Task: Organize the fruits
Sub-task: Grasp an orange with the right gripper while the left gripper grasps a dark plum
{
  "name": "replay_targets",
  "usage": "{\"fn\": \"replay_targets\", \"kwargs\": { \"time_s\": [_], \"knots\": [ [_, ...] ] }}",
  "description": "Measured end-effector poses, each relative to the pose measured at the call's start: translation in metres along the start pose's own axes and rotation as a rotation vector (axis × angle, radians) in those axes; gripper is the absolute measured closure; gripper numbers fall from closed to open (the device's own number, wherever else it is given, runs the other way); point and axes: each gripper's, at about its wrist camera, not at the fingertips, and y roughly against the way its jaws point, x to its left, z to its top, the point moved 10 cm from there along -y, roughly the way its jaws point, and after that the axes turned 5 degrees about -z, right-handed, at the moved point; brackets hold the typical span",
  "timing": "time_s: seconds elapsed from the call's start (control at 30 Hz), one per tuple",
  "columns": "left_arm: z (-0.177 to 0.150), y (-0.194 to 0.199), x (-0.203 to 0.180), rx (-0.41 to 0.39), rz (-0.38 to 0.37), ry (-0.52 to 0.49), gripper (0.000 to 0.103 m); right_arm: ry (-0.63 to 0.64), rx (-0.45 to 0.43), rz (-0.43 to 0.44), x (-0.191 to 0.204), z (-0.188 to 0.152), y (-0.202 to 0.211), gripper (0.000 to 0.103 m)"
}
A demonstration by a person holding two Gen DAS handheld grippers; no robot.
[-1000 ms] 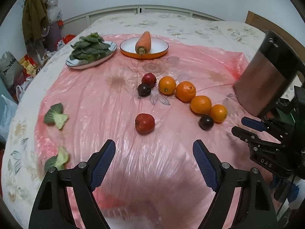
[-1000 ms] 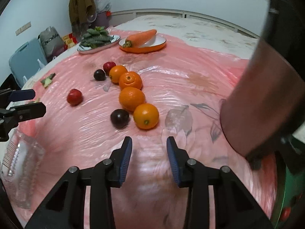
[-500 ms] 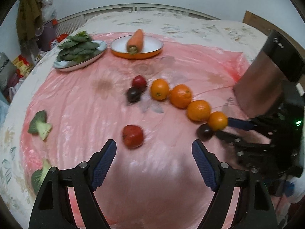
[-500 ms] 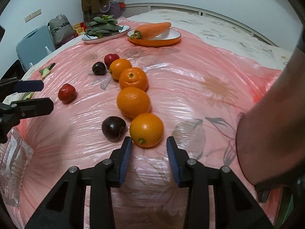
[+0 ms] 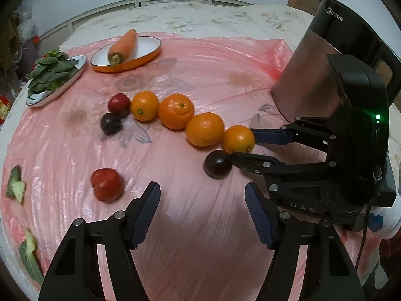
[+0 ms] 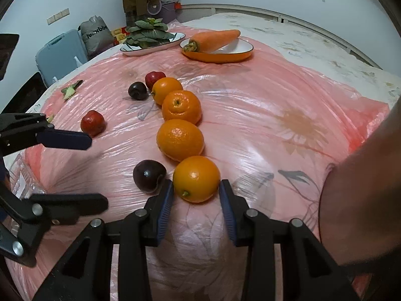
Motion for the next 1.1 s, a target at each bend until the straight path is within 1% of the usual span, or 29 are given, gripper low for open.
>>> {"fn": "replay_targets", "kwargs": {
  "time_s": [0.1,0.2,0.23,0.27,0.37,0.57,0.63,0.8,0.87,1.03,1.1],
  "knots": [
    [0.003,-0.007,-0.005,0.012,0.007,-0.016,0.04,0.004,-0.008,0.009,0.0,0.0,0.0,0.065],
    [0.003,-0.013,-0.004,0.022,0.009,-0.012,0.042,-0.007,-0.011,0.019,-0.004,0.0,-0.002,0.065],
    [0.003,-0.015,-0.003,0.027,0.013,-0.011,0.042,-0.007,-0.015,0.022,-0.004,0.001,-0.002,0.062],
    [0.003,-0.015,-0.003,0.028,0.017,-0.013,0.042,-0.001,-0.02,0.022,-0.003,0.002,-0.002,0.062],
    [0.003,-0.019,-0.002,0.036,0.022,-0.015,0.043,0.011,-0.021,0.019,-0.003,0.005,-0.007,0.062],
    [0.003,-0.024,-0.002,0.043,0.022,-0.024,0.043,-0.014,-0.035,0.047,-0.007,0.008,-0.009,0.063],
    [0.004,-0.025,-0.004,0.039,0.018,-0.025,0.043,-0.024,-0.053,0.028,-0.01,0.009,-0.005,0.063],
    [0.01,-0.031,-0.005,0.031,0.005,-0.009,0.05,-0.098,-0.106,-0.032,-0.03,0.01,0.016,0.063],
    [0.012,-0.032,-0.003,0.026,0.0,0.008,0.055,-0.12,-0.111,-0.043,-0.037,0.007,0.021,0.063],
    [0.017,-0.036,-0.005,0.027,-0.011,0.02,0.056,-0.135,-0.098,-0.062,-0.043,-0.001,0.026,0.063],
    [0.019,-0.038,-0.008,0.027,-0.015,0.018,0.059,-0.135,-0.099,-0.066,-0.042,-0.004,0.028,0.063]
  ]
}}
